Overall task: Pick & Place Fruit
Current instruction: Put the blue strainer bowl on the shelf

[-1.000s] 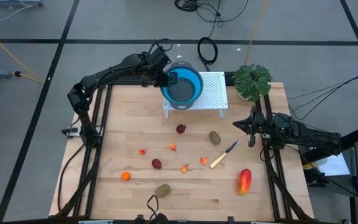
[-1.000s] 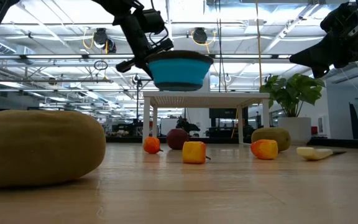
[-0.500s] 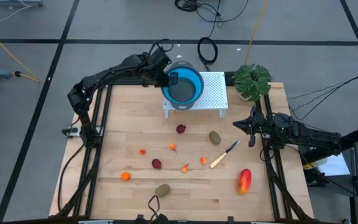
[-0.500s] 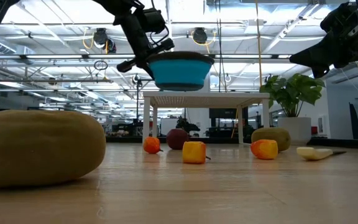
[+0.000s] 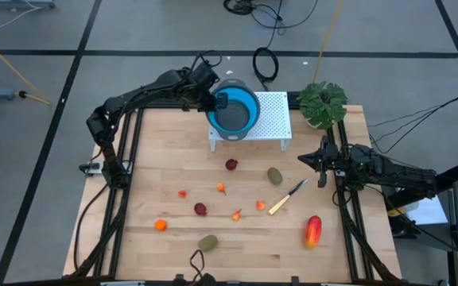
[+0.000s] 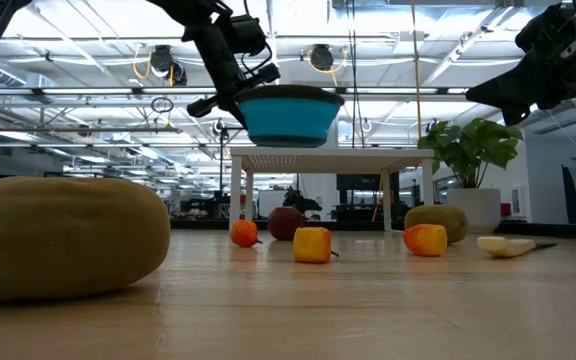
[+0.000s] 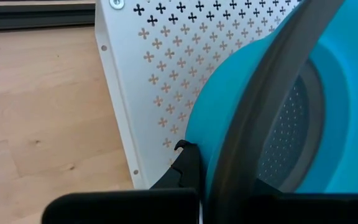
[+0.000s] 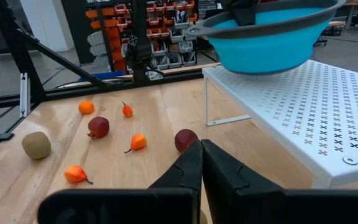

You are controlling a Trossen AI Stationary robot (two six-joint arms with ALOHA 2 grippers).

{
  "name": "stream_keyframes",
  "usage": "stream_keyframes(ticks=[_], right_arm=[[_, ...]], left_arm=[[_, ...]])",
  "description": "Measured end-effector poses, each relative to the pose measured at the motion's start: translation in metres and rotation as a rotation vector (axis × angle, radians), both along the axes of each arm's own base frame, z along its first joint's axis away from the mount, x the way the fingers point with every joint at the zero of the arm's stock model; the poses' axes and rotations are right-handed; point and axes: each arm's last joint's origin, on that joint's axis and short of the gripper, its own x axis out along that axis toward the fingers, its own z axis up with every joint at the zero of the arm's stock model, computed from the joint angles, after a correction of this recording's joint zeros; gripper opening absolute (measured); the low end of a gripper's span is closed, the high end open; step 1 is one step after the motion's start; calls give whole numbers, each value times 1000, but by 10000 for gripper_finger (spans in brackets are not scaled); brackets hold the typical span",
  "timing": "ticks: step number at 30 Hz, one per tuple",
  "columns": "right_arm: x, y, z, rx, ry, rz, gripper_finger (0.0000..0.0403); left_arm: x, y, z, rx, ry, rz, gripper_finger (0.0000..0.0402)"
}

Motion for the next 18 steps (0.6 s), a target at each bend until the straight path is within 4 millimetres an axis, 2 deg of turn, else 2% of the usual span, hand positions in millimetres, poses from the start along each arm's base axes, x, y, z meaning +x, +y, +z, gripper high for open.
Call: stream_keyframes(ticks=[18], right_arm=[[0, 0, 0, 1, -1, 0, 4]], left_arm=[[2, -3, 0, -7, 1, -12, 0]])
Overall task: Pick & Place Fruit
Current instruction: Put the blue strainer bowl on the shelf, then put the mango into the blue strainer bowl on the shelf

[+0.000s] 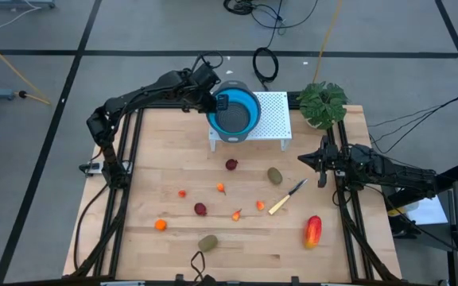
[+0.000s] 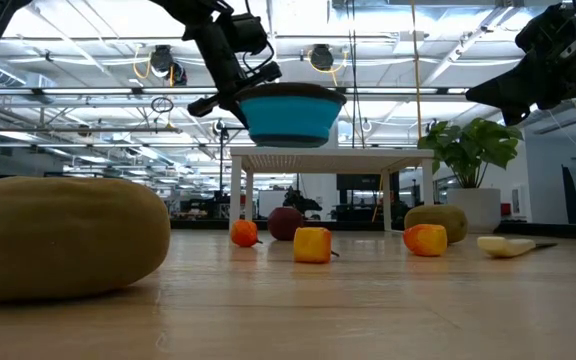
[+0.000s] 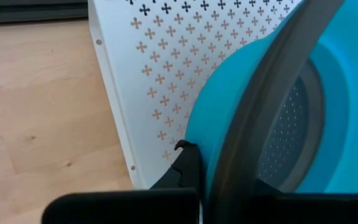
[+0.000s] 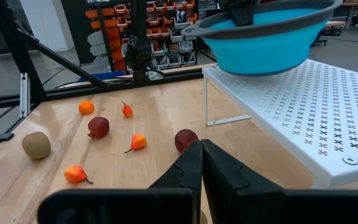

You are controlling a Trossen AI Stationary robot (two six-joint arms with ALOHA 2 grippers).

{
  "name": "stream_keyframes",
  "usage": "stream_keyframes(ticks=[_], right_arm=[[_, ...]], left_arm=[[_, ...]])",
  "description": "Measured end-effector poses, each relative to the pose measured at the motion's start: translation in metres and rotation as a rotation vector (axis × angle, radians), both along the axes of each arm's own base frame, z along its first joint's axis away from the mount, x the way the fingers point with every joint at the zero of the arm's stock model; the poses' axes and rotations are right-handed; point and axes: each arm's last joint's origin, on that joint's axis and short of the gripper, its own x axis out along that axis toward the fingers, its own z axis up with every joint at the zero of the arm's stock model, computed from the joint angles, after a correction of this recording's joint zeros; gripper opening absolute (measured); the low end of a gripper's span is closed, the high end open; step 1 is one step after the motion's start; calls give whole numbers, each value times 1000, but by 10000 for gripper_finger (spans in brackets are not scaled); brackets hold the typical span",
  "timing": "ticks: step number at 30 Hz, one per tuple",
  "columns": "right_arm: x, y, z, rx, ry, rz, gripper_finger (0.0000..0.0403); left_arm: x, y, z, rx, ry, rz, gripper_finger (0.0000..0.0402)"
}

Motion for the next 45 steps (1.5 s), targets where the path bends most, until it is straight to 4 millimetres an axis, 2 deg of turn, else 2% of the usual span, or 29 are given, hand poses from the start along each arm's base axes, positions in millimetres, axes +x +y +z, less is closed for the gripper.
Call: stream_keyframes(ticks=[17, 29, 39, 45], right_arm=[[0, 0, 0, 0, 0, 1, 4], [0, 0, 0, 0, 1, 0, 4], [0, 0, 0, 0, 0, 0, 4], [0, 0, 0, 0, 1, 0, 4]], left_arm=[[0, 0, 0, 3, 1, -6, 10], [0, 1, 0, 39, 12, -15, 84], [-7, 11, 0, 26, -1, -22, 151], [-17, 12, 14, 61, -30, -20, 203]])
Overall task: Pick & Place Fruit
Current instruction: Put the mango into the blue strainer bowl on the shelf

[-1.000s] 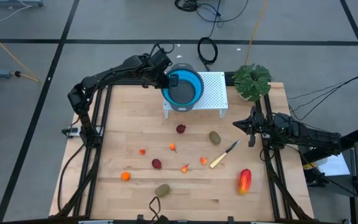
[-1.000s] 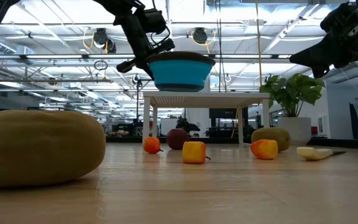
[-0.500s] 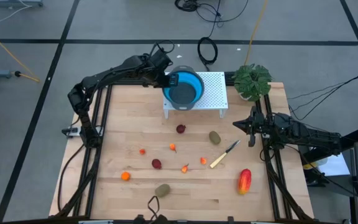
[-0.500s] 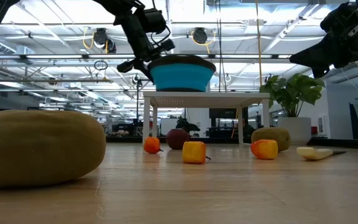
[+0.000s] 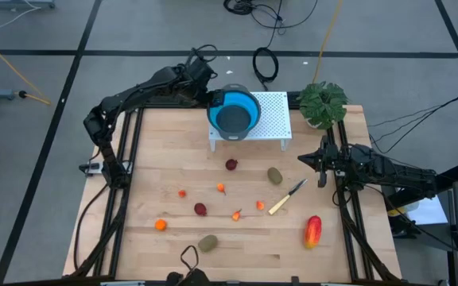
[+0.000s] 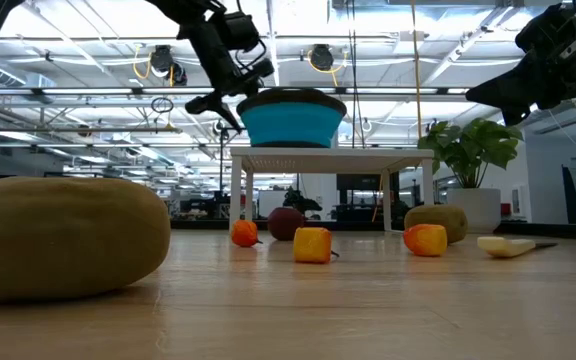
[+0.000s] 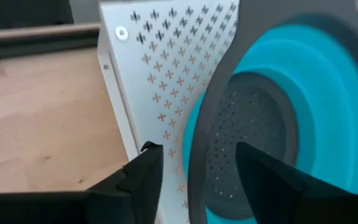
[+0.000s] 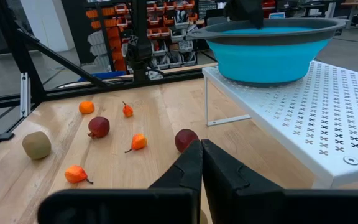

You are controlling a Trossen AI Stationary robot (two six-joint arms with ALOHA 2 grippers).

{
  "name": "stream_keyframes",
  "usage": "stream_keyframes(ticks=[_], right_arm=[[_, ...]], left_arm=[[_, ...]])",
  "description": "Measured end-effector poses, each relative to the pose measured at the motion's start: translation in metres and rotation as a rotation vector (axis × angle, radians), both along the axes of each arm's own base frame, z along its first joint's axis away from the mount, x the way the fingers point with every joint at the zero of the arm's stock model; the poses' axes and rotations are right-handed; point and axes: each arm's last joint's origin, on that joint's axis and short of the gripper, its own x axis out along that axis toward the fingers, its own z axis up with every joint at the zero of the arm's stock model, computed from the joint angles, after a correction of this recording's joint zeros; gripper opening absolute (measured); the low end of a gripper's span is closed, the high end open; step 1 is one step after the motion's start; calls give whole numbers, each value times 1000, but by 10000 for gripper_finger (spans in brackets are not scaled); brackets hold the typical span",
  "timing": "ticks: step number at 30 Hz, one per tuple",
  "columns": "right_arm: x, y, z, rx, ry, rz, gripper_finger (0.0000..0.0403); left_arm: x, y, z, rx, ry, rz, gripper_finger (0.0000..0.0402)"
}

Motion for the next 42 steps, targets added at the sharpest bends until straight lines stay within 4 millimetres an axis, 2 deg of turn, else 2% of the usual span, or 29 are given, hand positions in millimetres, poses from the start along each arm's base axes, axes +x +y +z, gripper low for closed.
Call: stream_keyframes(ticks=[6, 11, 21, 27, 32, 42], right_arm=[[0, 0, 0, 0, 0, 0, 4], [0, 0, 0, 0, 0, 0, 4], [0, 0, 0, 0, 0, 0, 4], [0, 0, 0, 0, 0, 0, 4], [0, 0, 0, 0, 0, 0, 4], [0, 0, 0, 0, 0, 0, 4]], left_arm=[[-20, -2, 26, 69, -45, 3, 240], [-37, -12, 46, 117, -62, -22, 250], [-62, -62, 68, 127, 69, -104, 250], [-72, -88, 77, 193, 142, -151, 247], [-70, -99, 80, 215, 139, -208, 196], [-61, -107, 54, 178, 186, -254, 28]])
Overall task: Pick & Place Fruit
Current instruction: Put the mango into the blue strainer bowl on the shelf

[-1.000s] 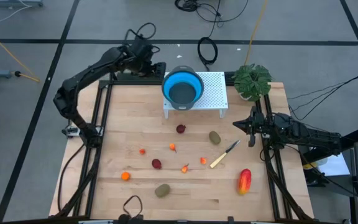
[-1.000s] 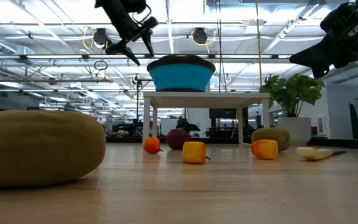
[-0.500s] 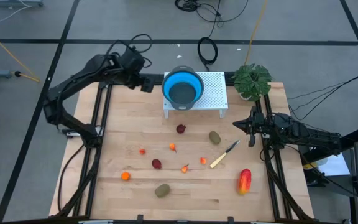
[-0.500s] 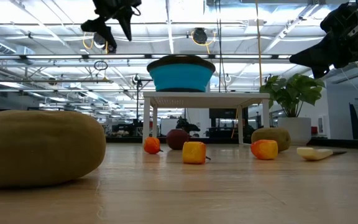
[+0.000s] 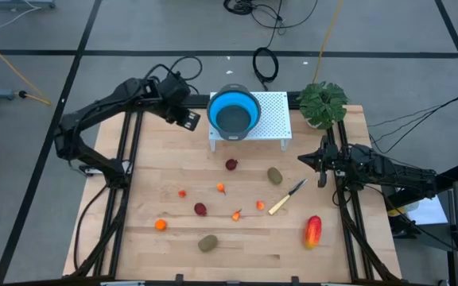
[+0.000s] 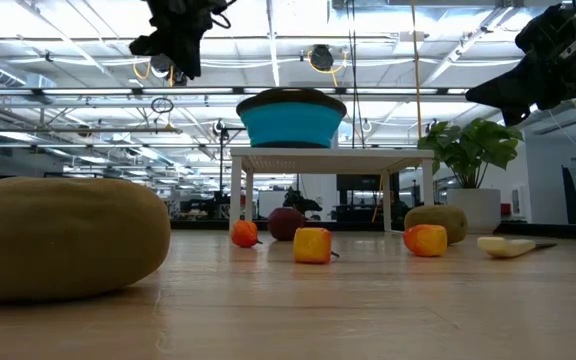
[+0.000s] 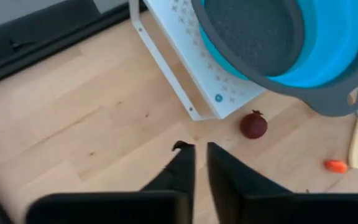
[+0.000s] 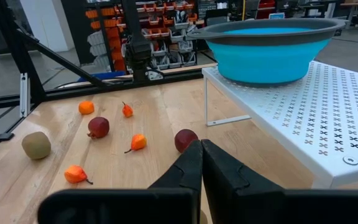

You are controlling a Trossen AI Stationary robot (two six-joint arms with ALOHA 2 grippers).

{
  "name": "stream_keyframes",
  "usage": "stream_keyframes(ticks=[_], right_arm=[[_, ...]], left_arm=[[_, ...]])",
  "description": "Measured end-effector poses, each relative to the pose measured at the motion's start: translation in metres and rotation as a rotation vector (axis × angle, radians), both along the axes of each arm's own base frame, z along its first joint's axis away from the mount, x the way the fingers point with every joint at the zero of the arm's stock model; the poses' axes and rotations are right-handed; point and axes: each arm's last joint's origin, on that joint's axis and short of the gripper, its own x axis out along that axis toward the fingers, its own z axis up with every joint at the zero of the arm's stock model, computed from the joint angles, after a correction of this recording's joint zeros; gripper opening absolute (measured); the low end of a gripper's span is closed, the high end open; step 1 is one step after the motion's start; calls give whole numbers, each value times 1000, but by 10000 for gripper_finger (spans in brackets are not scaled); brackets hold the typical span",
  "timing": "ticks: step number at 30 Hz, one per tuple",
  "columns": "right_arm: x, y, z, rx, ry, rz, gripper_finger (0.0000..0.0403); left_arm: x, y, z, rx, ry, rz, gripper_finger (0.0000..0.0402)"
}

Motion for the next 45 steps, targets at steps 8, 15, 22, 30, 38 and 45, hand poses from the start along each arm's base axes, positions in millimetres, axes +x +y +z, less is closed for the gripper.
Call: stream_keyframes(ticks=[8, 15, 22, 30, 38, 45], right_arm=[[0, 0, 0, -11, 2, 1, 4], [0, 0, 0, -11, 1, 1, 4], [0, 0, 0, 52, -9, -5, 4], [0, 0, 0, 179, -31, -17, 4], [0, 0, 0, 241, -41, -24, 4], [0, 1, 4, 319, -86, 22, 4]], left_arm=[[-6, -9, -26, -46, -90, -37, 14], [-21, -25, -51, -22, -189, -61, 8], [-39, -44, -74, 31, -394, -105, 6], [-62, -65, -104, 122, -555, -191, 6], [-81, -82, -128, 201, -656, -202, 9], [-89, -97, -149, 232, -805, -286, 4]])
